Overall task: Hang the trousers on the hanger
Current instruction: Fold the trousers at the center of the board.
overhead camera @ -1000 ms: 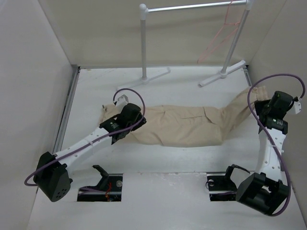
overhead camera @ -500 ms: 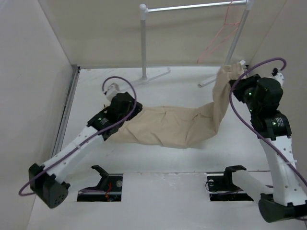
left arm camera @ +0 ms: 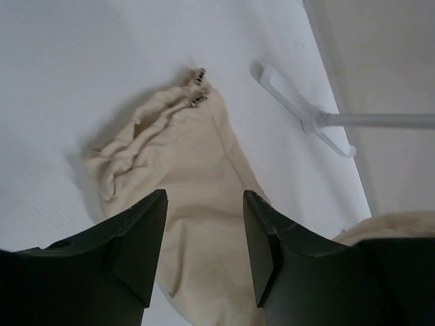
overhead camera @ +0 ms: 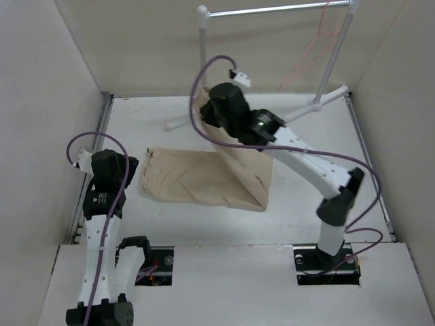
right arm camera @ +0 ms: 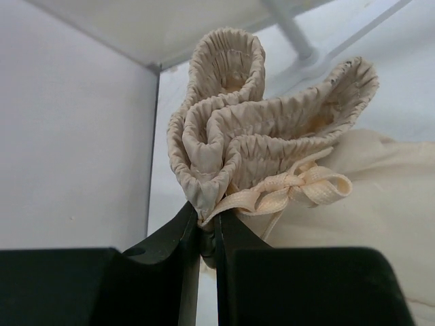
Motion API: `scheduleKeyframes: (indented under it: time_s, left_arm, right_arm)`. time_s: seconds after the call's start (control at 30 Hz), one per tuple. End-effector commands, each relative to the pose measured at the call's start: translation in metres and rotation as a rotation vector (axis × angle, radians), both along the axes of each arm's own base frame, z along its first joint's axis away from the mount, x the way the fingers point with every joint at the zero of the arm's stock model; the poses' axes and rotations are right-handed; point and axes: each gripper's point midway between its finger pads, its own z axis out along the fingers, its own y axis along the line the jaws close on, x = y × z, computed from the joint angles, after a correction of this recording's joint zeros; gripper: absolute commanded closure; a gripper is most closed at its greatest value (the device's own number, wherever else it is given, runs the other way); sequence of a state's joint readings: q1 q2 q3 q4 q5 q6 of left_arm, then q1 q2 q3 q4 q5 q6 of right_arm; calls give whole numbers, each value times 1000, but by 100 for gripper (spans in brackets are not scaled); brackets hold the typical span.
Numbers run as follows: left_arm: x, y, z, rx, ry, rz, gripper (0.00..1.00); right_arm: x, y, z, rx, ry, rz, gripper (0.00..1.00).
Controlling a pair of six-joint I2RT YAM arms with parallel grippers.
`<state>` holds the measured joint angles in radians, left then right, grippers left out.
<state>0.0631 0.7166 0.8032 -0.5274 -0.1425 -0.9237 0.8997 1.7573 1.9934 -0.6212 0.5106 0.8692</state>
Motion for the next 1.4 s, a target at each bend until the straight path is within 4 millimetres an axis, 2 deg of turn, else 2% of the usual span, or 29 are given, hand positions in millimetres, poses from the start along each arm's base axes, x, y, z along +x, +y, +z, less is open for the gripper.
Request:
scheduleKeyframes:
  time_s: [0.0,0.07,0.1,0.13,0.2,0.27,0.3,0.37,0.43,0.5,0.57,0.63,0.7,0.77,0.87,0.97,1.0,1.1,1.17,1.37]
  left_arm:
    - [-6,10,3,1,-10,15,53]
    - [-6,16,8,4,-26,42,53]
    - [-7,20,12,9,-32,58,52]
    - [-9,28,20,24,-44,85,52]
    - [-11,40,38,76,-64,129,50]
    - [-11,51,64,144,-92,164,50]
    - [-11,56,75,166,-107,178,49]
    - [-6,62,93,187,-135,203,49]
    - [2,63,96,182,-135,201,49]
    - [13,58,83,161,-110,174,49]
    - [28,38,57,116,-68,104,49]
    - [43,8,27,78,-16,5,49]
    - [55,-25,-4,71,40,-96,49]
    - [61,-55,-32,75,82,-188,49]
    - [64,-78,-61,67,135,-251,49]
    - [57,-82,-82,84,184,-272,49]
    - [54,-79,-89,89,202,-269,49]
    - [40,-68,-112,90,258,-253,50]
    - [34,-63,-121,93,280,-246,50]
    - [14,-38,-153,105,371,-195,51]
  right_arm:
    - [-10,73,9,48,-15,90,91]
    - [-22,116,-15,36,32,159,89]
    - [-33,140,-31,36,65,196,84]
    - [-50,168,-52,43,113,252,73]
    - [-73,201,-77,65,180,339,59]
    - [-94,220,-88,85,236,420,55]
    - [-98,220,-88,82,246,430,54]
    - [-96,206,-78,53,221,414,49]
    - [-84,175,-67,14,195,369,45]
    - [-66,136,-58,7,165,315,42]
    - [-52,94,-55,26,126,274,44]
    - [-44,50,-63,39,121,237,54]
    - [-46,14,-91,10,174,240,69]
    - [-56,-14,-132,-47,240,266,83]
    - [-78,-47,-183,-103,326,286,89]
    - [-99,-72,-221,-168,368,286,78]
    - [-104,-79,-233,-192,385,282,71]
    - [-110,-92,-258,-239,419,260,57]
    - [-108,-97,-267,-275,422,247,53]
    - [-91,-106,-274,-361,402,173,50]
